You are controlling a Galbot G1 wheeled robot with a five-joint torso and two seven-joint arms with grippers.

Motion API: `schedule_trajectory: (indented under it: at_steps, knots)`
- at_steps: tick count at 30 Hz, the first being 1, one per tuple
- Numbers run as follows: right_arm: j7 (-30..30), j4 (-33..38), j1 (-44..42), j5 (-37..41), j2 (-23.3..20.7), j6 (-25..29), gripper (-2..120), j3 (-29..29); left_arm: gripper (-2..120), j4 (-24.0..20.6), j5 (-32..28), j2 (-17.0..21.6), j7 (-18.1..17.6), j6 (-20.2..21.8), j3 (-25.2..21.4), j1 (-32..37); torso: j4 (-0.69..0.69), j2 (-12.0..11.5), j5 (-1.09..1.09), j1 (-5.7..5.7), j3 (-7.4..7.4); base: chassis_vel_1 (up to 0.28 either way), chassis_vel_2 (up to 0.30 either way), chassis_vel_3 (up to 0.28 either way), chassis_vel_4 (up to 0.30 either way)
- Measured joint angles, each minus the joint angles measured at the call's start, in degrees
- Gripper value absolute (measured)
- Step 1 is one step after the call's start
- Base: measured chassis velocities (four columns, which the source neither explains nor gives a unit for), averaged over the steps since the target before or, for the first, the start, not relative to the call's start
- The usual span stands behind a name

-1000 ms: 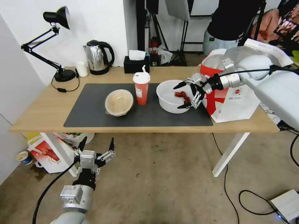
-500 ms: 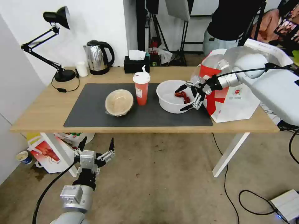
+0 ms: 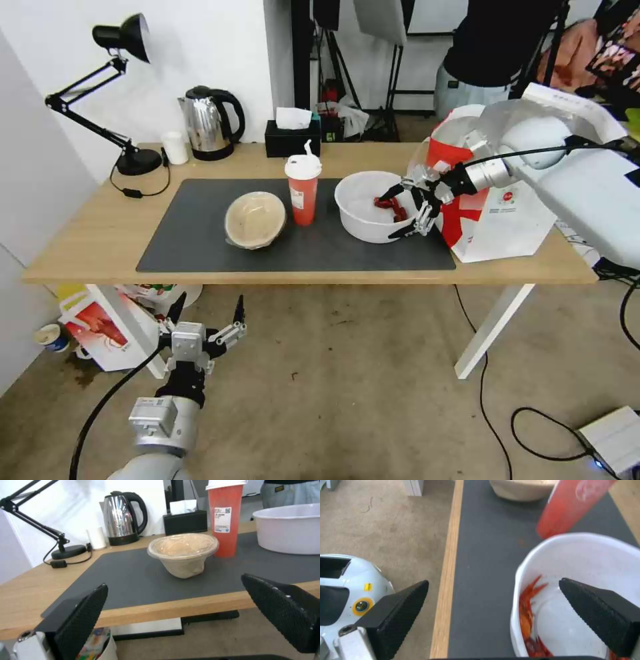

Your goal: Pick up the trash from the table and place it into the takeout bag.

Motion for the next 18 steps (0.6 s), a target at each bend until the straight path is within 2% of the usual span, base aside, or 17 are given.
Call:
schedule_trajectory:
  at_steps: [9,18]
  knots:
    - [-0.9,-2.46,-0.1,-1.62,1.15,-0.05,100,0.06,100,0.0,0.0,0.0,0.0,0.0,0.0,0.0,0.0,0.0,0.0,0.0,0.0,0.0,0.0,0.0,0.0]
    - [-2.86,-7.96,0.13,-6.21,5.08,0.14,100,-0.12,100,0.0,0.0,0.0,0.0,0.0,0.0,0.0,0.0,0.0,-0.01,0.0,0.0,0.0,0.0,0.0,0.0]
